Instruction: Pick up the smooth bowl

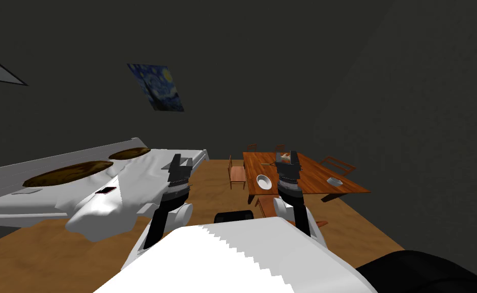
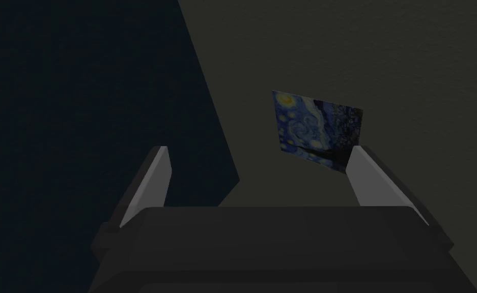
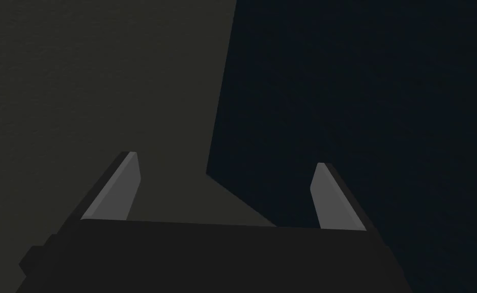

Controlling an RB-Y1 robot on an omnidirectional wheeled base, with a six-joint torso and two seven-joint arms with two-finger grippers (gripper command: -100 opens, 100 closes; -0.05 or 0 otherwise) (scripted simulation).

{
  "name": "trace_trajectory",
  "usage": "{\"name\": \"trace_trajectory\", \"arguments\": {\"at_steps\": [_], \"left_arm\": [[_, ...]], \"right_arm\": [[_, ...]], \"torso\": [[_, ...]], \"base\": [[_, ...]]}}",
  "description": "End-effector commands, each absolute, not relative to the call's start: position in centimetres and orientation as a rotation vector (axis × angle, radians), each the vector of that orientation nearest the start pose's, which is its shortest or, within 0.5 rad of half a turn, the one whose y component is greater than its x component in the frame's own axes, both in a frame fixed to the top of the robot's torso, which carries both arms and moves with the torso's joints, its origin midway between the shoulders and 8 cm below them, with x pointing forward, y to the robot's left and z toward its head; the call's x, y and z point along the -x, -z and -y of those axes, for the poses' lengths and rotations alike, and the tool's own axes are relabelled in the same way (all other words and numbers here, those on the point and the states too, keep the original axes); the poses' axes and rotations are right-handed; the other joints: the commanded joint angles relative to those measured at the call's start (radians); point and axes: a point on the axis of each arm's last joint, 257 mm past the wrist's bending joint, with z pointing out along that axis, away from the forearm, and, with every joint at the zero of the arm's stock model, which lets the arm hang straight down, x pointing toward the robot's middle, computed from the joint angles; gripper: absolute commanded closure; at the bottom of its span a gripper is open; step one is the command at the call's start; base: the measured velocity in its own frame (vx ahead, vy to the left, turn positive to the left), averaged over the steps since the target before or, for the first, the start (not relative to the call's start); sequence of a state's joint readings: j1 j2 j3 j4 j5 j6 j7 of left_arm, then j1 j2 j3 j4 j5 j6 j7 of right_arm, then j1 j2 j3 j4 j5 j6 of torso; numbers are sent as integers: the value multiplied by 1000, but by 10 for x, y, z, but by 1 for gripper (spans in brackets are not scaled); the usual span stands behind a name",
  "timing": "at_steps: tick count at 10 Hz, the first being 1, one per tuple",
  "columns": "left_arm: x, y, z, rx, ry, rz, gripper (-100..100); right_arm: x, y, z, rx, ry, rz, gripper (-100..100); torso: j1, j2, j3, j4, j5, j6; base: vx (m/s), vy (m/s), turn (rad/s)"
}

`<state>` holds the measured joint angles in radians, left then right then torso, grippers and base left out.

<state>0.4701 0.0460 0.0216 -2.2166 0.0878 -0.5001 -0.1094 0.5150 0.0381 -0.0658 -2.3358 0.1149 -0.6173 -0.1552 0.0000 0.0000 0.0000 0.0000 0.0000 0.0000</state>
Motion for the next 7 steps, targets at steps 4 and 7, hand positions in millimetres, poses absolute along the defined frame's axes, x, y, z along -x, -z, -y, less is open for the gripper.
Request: {"name": "trace_trajectory", "arguments": {"at_steps": [4,7], "left_arm": [[-356,-7,-293,666,1235,-647,0],[-356,-7,-293,666,1235,-647,0]], "right_arm": [[-332,-47,261,-455,-1300,-663,-100],[-358,-23,246,-415,-1240,-786,-100]], "torso": [[0,1,1,0,0,0],[0,2,1,0,0,0]], "base": [[-22,-2,13],[-38,-2,37]]}}
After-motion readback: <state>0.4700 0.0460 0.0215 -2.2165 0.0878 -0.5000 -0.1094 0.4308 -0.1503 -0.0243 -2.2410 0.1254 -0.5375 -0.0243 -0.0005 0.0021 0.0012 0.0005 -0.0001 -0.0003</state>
